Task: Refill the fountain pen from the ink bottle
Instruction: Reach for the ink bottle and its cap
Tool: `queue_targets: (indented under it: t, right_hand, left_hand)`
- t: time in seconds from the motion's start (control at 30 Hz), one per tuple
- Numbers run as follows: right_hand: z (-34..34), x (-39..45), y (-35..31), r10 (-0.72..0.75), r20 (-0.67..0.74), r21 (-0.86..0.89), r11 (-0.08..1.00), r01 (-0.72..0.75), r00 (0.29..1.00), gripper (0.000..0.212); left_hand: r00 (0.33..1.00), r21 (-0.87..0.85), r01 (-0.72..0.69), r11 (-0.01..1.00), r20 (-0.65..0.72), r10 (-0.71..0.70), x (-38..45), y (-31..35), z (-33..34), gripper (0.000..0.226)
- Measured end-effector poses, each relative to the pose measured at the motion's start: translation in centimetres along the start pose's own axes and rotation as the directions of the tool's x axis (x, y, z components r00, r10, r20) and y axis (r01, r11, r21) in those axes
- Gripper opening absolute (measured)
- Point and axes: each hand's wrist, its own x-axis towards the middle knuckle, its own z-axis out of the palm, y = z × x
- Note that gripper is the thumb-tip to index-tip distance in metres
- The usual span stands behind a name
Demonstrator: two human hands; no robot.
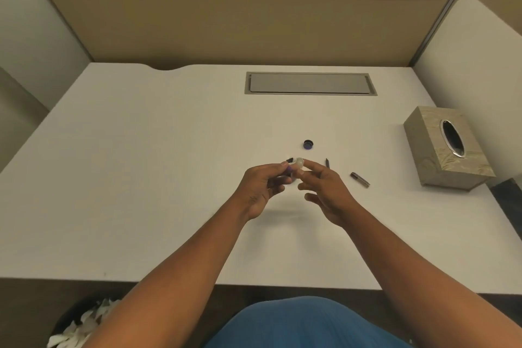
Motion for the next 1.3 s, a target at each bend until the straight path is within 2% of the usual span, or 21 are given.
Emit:
queue_targets:
  t: [0.2,0.3,0.47,0.63,0.83,1.03,1.2,1.3]
  right_hand:
    - [0.8,-2.3,1.4,-0.041,-0.007,-0.088,0.995,0.04,0.999,0.018]
    - [1.8,-3.2,2.3,-0.062,0.004,-0.114,0.992,0.062,0.998,0.017]
    - [4.7,-3.8,3.6,-0.067,0.044,-0.163,0.984,0.074,0.997,0.013]
    - [9.1,-4.1,4.0,-0.085,0.101,-0.227,0.968,0.106,0.991,0.014]
    - [16.4,-3.8,4.4,-0.088,0.217,-0.323,0.934,0.156,0.972,0.013]
    - [26.2,-3.9,6.2,-0.047,0.31,-0.379,0.91,0.169,0.95,0.011]
    - [35.3,-4.9,8.8,-0.025,0.402,-0.449,0.866,0.221,0.915,0.011]
    - [40.5,-5.7,10.7,0.006,0.468,-0.509,0.819,0.264,0.884,0.015]
  left_hand:
    - [0.999,-0.02,-0.032,0.999,-0.045,0.031,-4.6,-1.6,-0.5,0.018]
    - [0.995,-0.02,-0.061,0.998,-0.082,0.059,-6.6,-2.4,-1.3,0.025]
    - [0.975,-0.036,-0.1,0.994,-0.203,0.09,-10.3,-4.2,-3.9,0.027]
    - [0.925,-0.096,-0.138,0.986,-0.369,0.093,-13.0,-5.0,-7.7,0.023]
    - [0.812,-0.164,-0.192,0.968,-0.58,0.063,-16.3,-5.5,-14.7,0.02]
    - [0.701,-0.216,-0.187,0.958,-0.713,-0.025,-21.0,-6.5,-24.1,0.019]
    - [0.588,-0.265,-0.227,0.937,-0.804,-0.085,-25.3,-7.5,-31.9,0.018]
    - [0.494,-0.283,-0.278,0.918,-0.862,-0.116,-28.2,-8.9,-36.1,0.021]
